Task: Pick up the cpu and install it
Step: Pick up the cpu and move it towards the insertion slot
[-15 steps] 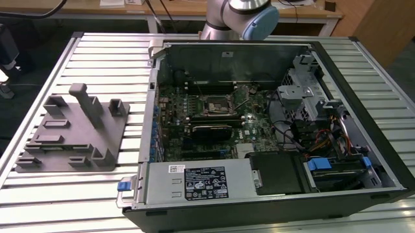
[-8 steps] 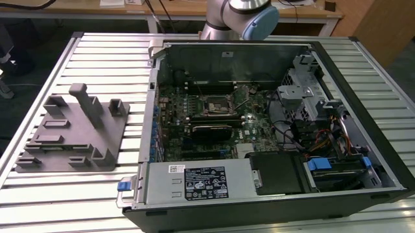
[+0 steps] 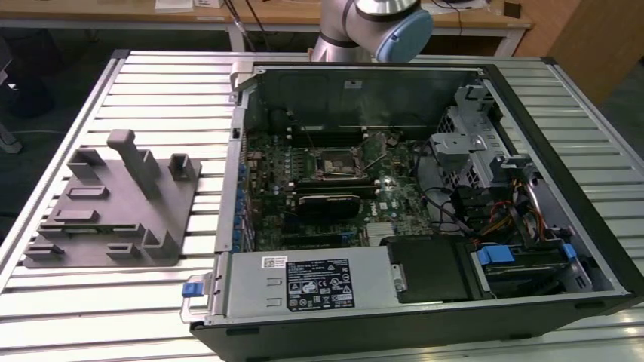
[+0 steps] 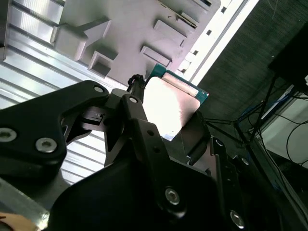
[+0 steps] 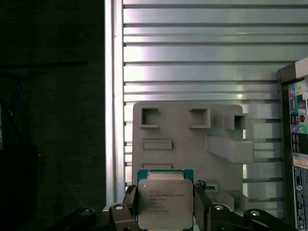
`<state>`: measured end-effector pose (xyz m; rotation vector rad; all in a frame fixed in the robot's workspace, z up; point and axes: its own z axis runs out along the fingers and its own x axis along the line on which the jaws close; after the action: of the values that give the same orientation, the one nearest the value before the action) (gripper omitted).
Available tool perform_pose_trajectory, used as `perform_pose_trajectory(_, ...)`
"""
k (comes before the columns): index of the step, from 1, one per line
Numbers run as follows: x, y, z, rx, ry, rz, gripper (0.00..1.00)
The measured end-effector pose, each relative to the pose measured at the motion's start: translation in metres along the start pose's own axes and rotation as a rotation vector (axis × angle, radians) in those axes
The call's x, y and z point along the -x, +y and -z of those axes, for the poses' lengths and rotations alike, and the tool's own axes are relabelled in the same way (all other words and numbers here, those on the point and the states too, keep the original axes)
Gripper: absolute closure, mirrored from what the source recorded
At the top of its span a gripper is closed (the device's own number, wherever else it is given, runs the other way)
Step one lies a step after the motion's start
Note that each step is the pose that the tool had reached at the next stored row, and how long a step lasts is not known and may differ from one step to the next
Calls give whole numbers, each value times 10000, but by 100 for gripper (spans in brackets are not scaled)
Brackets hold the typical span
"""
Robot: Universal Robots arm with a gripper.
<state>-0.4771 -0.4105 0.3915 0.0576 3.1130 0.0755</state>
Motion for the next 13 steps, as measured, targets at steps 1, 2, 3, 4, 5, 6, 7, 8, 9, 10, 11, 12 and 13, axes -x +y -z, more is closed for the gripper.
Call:
perform_pose_trajectory(1,1,1,17,0,-1,1,45)
perform_pose_trajectory(2,1,2,36,0,0,0,45)
perform_pose_trajectory(3,2,3,54,0,-1,0,45)
perform_pose_trajectory(4,2,3,70,1,-2,0,45)
perform_pose_trajectory(5,2,4,85,0,-1,0,45)
perform_pose_trajectory(6,3,5,100,0,-1,0,45)
perform_pose_trajectory(7,3,5,112,0,-1,0,45)
perform_pose_trajectory(8,3,6,114,1,-2,0,45)
perform_pose_trajectory(9,3,6,114,1,-2,0,45)
perform_pose_trajectory(10,3,6,114,1,-2,1,45)
perform_pose_trajectory(11,4,6,115,0,-1,1,45)
perform_pose_trajectory(12,4,6,115,0,-1,0,45)
perform_pose_trajectory(13,3,6,115,0,0,0,45)
